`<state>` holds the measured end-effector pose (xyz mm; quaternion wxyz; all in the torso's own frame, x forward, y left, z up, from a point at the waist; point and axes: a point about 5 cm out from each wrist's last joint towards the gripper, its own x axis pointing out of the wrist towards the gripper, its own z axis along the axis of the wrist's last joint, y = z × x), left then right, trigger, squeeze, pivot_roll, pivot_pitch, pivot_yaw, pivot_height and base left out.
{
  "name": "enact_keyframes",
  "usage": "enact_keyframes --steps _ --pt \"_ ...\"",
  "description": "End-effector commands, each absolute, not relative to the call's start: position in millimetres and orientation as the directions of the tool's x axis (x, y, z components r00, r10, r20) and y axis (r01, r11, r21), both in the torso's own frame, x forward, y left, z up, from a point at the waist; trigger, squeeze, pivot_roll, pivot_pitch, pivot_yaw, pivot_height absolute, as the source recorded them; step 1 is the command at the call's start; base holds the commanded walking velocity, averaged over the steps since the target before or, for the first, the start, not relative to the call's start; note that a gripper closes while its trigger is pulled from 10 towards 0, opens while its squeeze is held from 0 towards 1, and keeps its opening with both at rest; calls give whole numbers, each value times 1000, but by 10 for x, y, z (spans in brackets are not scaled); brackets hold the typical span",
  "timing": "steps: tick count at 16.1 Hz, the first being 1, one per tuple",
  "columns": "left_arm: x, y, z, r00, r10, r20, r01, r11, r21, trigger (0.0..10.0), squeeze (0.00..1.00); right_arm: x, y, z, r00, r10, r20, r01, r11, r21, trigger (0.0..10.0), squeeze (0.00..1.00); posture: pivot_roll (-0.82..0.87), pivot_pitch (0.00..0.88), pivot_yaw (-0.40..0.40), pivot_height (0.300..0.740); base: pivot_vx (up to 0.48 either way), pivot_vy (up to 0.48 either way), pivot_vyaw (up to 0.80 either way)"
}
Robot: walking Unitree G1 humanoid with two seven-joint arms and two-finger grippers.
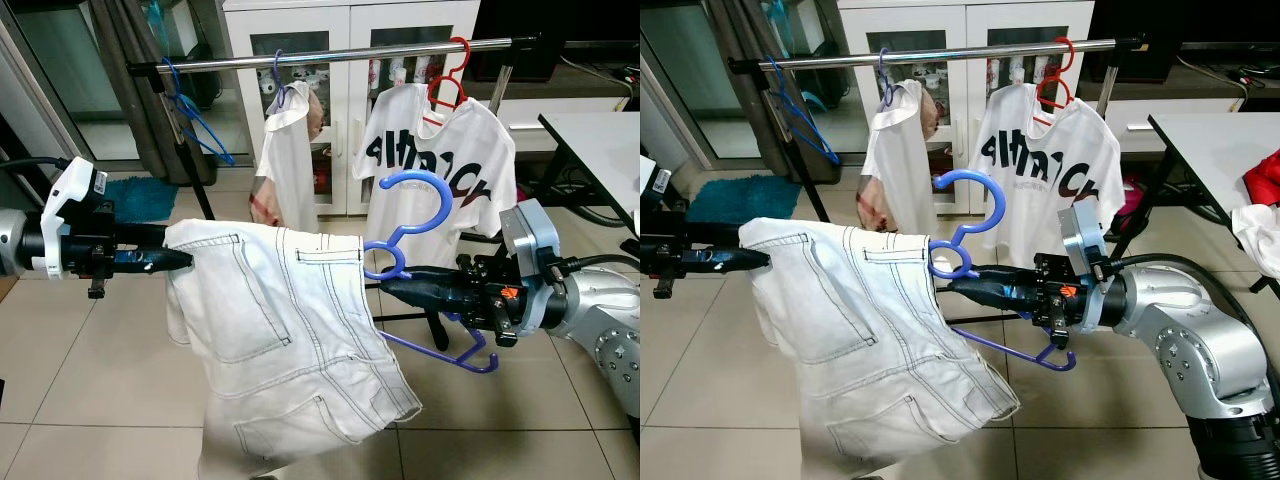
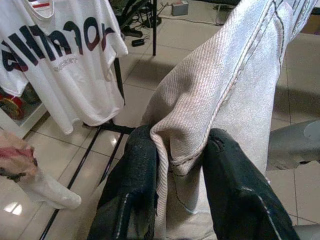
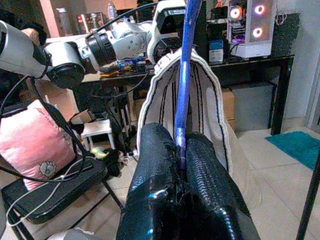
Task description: Hang hanger
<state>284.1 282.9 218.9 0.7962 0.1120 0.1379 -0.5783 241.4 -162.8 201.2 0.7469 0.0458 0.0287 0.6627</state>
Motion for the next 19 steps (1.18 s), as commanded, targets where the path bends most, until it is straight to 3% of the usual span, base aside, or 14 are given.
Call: enact_keyframes --steps 1,11,19 --pt "2833 2888 2241 316 -884 -345 944 329 21 0 0 2414 -1587 2156 85 994 71 -995 82 49 10000 0 -68 0 97 740 0 0 0" --pt "2641 3038 2289 401 -871 -284 907 421 -9 0 0 2412 -1644 2127 136 987 84 -990 132 56 10000 0 -70 0 106 740 0 0 0" --pt "2470 3273 2324 534 -802 -267 833 553 6 0 0 2434 -1731 2138 188 978 86 -982 185 50 10000 0 -72 0 104 740 0 0 0"
